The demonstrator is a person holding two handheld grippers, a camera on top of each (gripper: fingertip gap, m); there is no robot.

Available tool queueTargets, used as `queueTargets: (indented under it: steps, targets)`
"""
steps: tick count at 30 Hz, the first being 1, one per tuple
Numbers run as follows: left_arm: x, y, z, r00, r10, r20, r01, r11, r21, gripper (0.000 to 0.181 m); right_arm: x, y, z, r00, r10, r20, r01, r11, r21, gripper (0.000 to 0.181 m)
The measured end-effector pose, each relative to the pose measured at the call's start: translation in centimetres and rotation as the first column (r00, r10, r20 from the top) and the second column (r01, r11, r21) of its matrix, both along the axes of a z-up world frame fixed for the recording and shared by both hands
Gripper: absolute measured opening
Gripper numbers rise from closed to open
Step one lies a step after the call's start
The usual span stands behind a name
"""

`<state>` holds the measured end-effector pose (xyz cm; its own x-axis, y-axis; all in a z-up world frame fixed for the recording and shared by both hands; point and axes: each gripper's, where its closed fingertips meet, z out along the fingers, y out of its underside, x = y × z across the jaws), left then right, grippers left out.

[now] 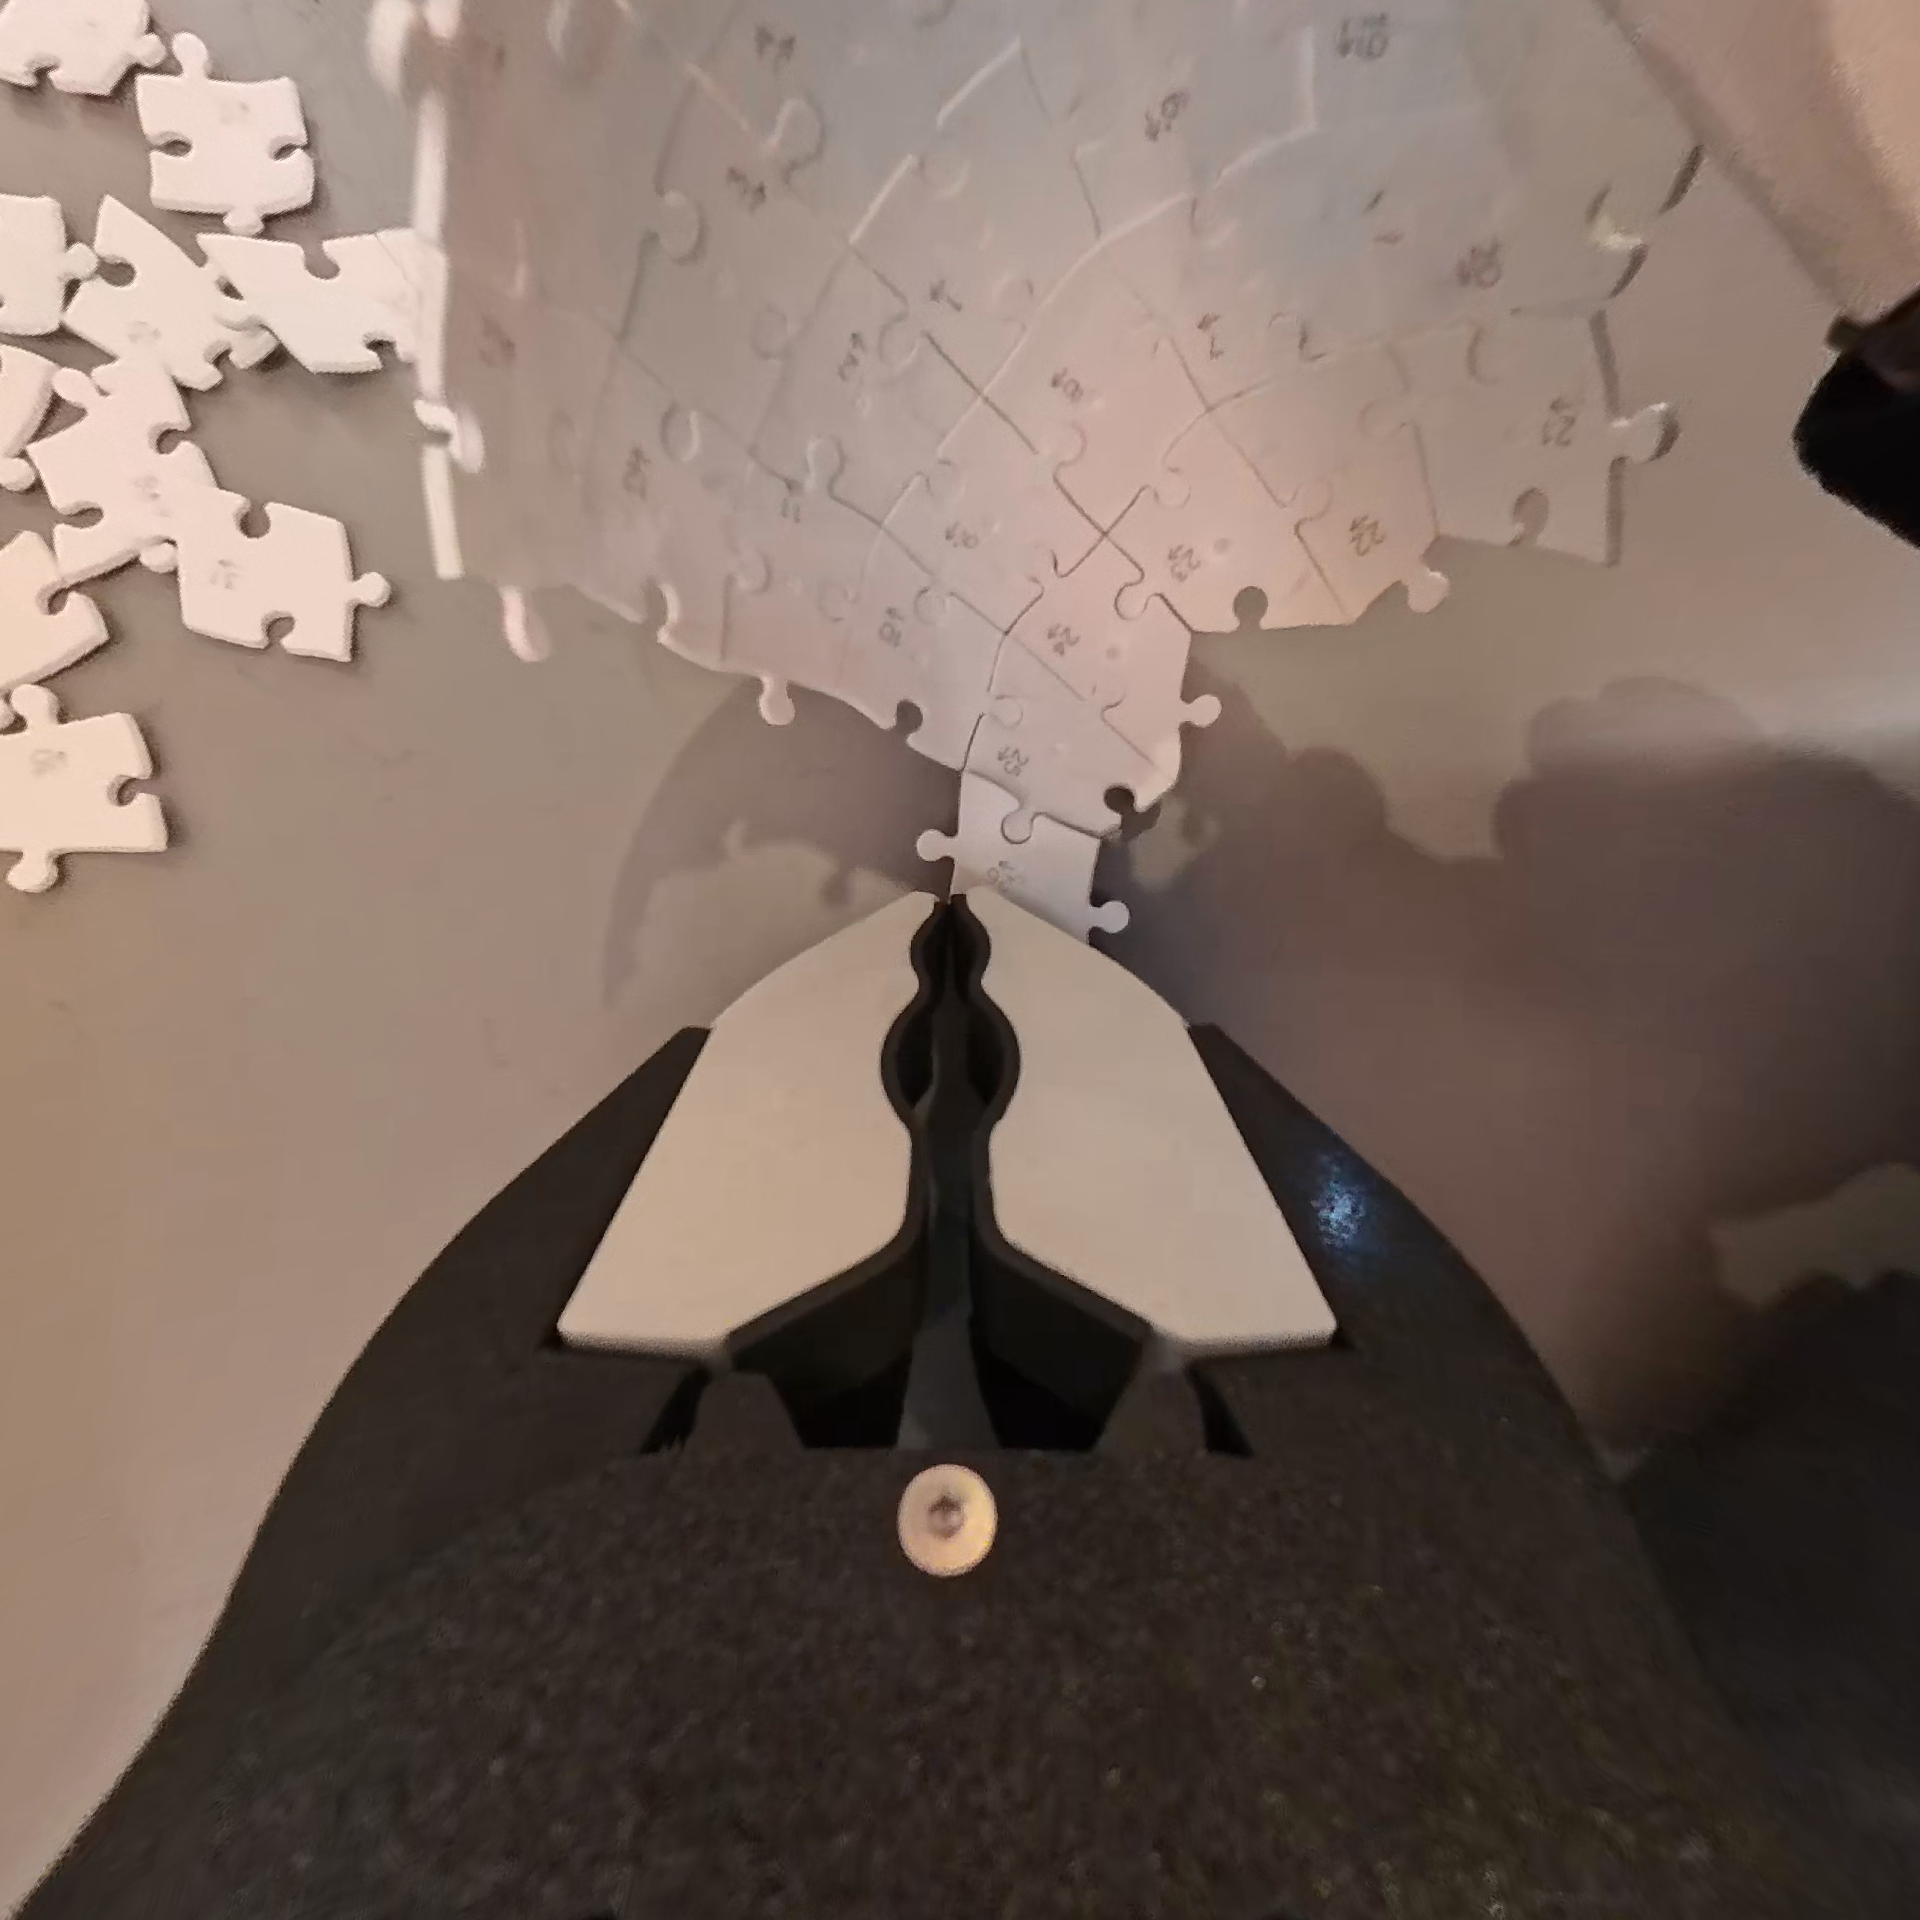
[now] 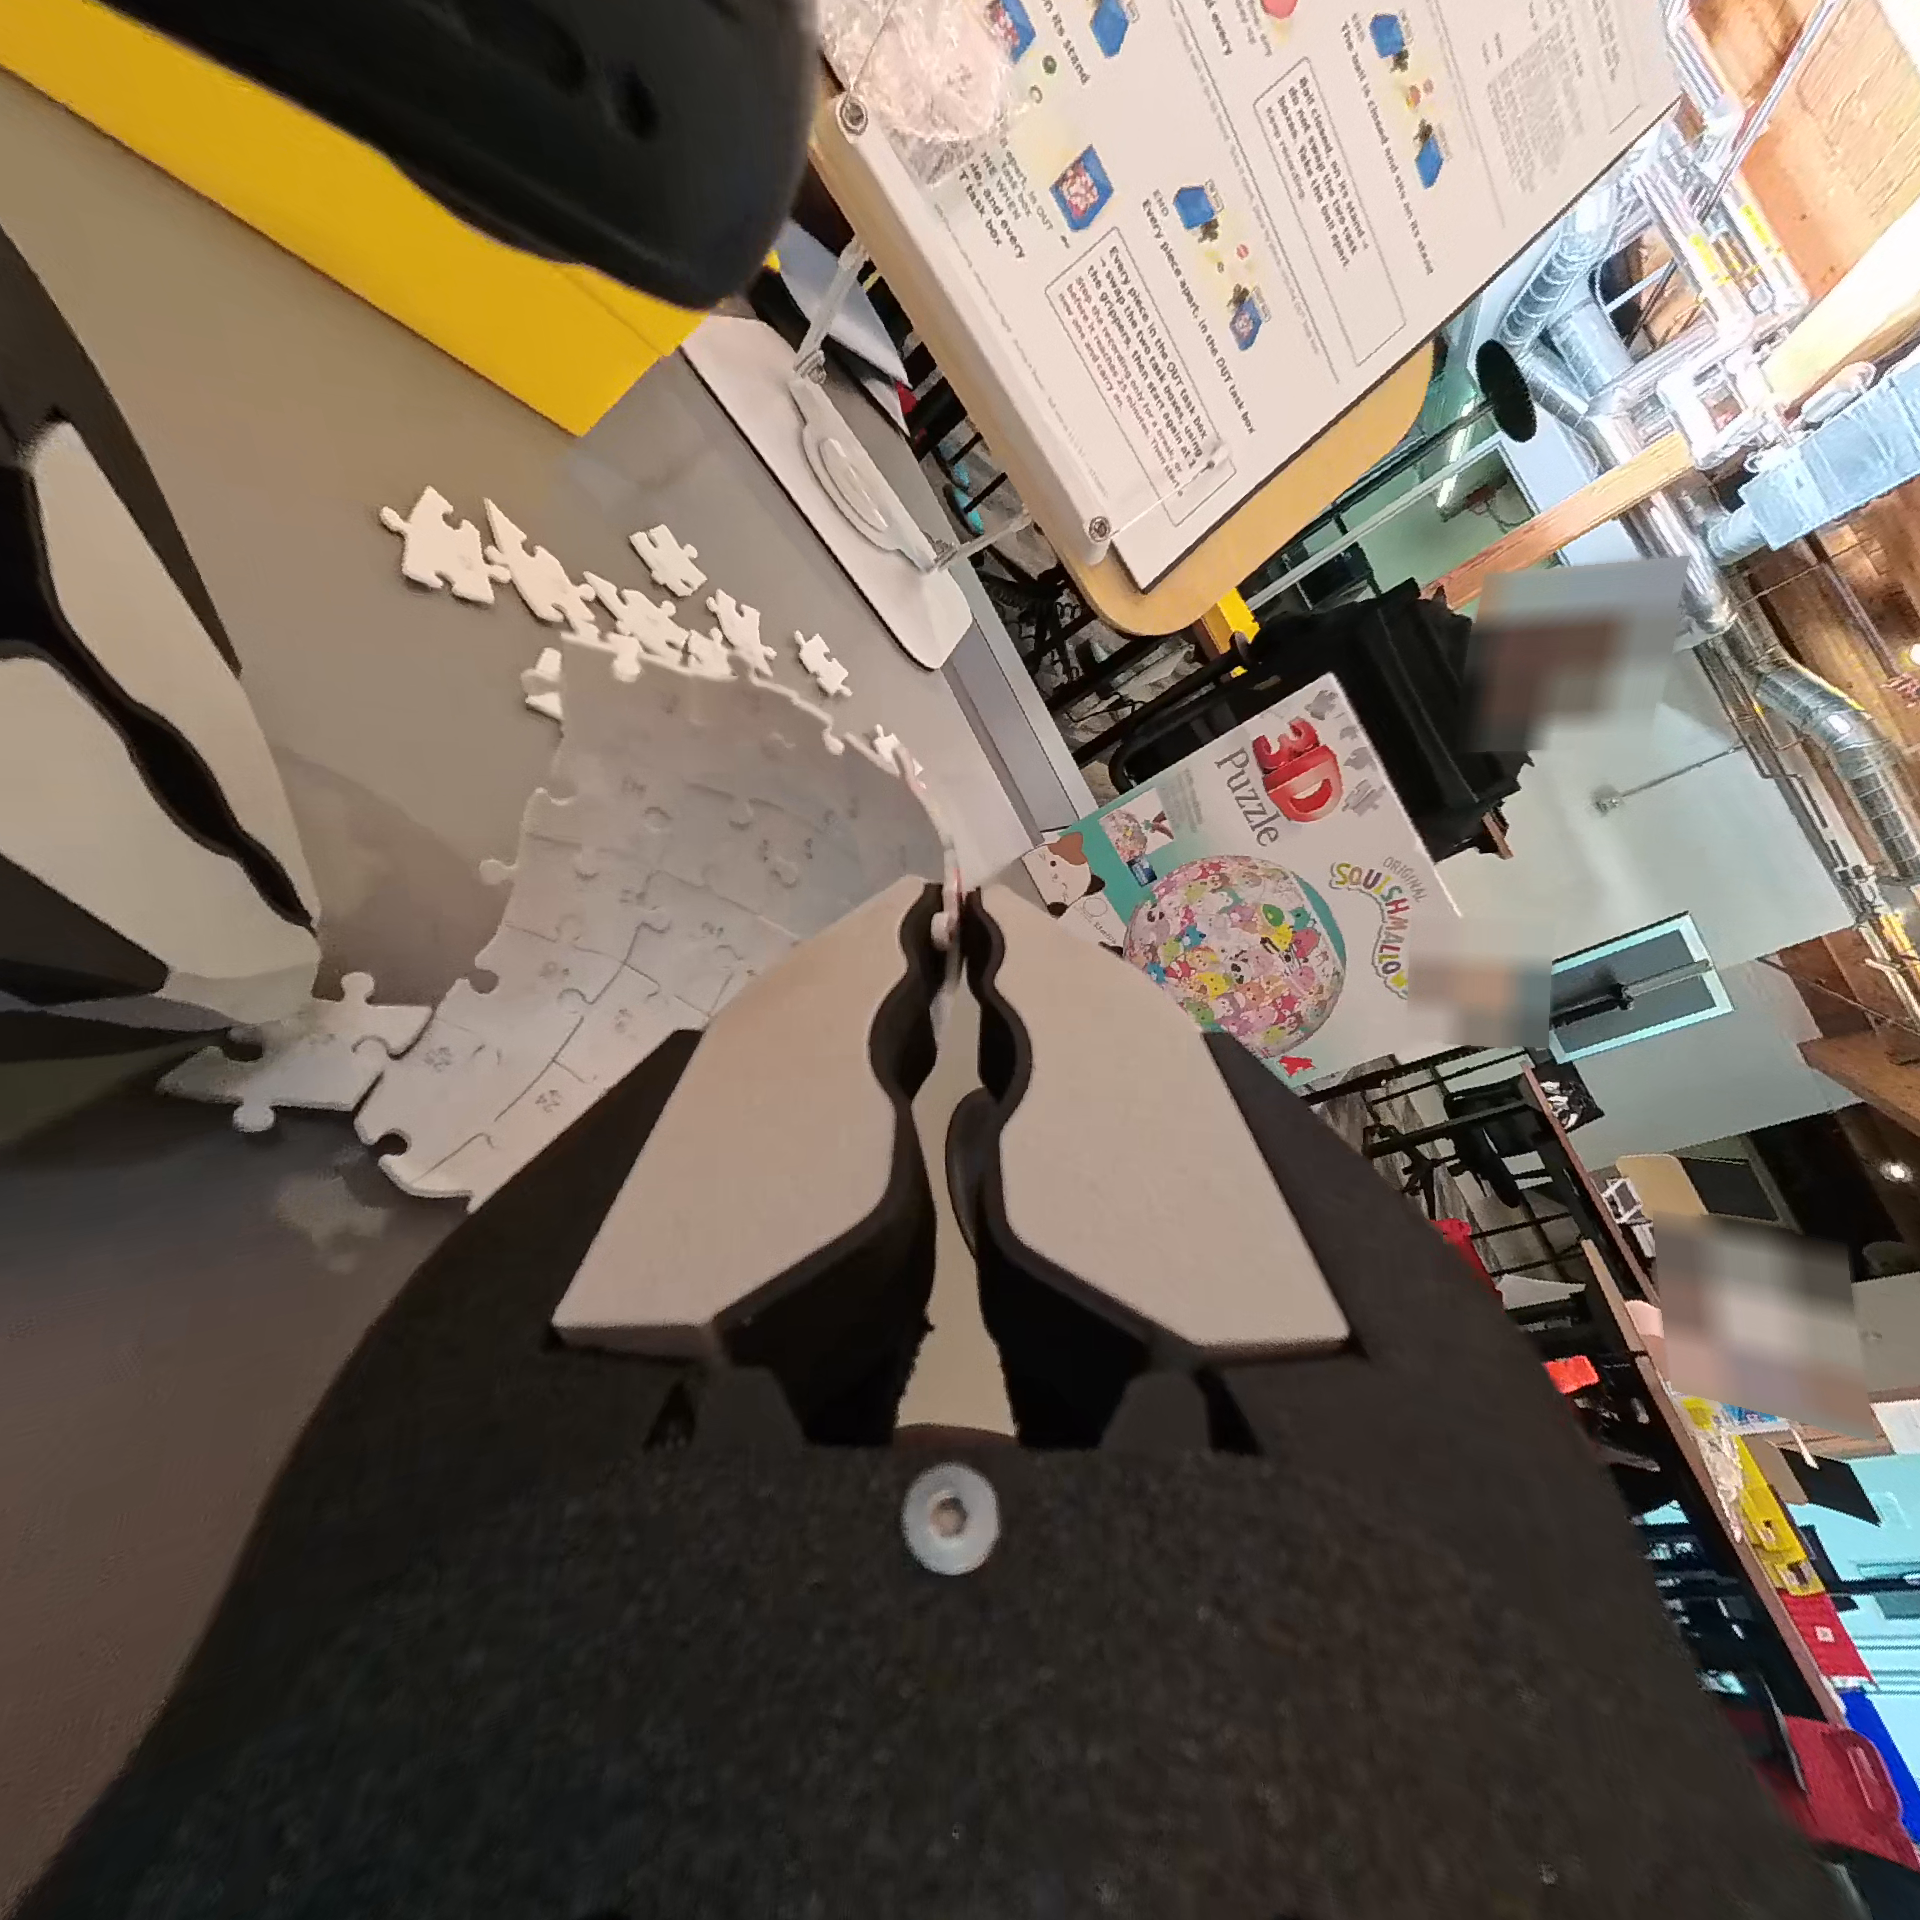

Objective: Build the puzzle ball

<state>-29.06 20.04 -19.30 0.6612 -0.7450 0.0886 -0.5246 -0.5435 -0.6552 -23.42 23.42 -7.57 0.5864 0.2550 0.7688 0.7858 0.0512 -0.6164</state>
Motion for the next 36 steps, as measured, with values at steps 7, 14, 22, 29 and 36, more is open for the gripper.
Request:
queueTargets:
  steps: [7,14,22,29,36]
  targets:
    - [0.8,-0.5,1.1,0.998,-0.059,0.027,0.059,0.998,0.001,0.0,0.3,0.0,-0.4,1.0,-0.001,0.012,0.001,1.0,-0.009,0.003]
    - [1.7,0.0,0.8,0.995,-0.099,-0.007,0.099,0.995,0.018,0.0,0.3,-0.1,-0.6,1.0,0.001,0.016,-0.001,1.0,-0.013,0.003]
    - [2.1,0.5,0.1,0.996,-0.079,-0.028,0.079,0.997,-0.005,0.0,0.0,-0.3,-0.4,1.0,0.008,0.023,-0.008,1.0,0.0,0.003]
    - [2.1,0.6,0.2,0.996,-0.071,-0.052,0.072,0.997,0.029,0.0,-0.2,-0.5,-0.4,0.999,0.008,0.037,-0.009,1.0,0.023,0.003]
    - [0.8,-0.4,1.3,0.994,-0.102,-0.046,0.103,0.994,0.022,0.0,0.0,-0.3,-0.7,0.999,-0.002,0.05,0.001,1.0,0.016,0.003]
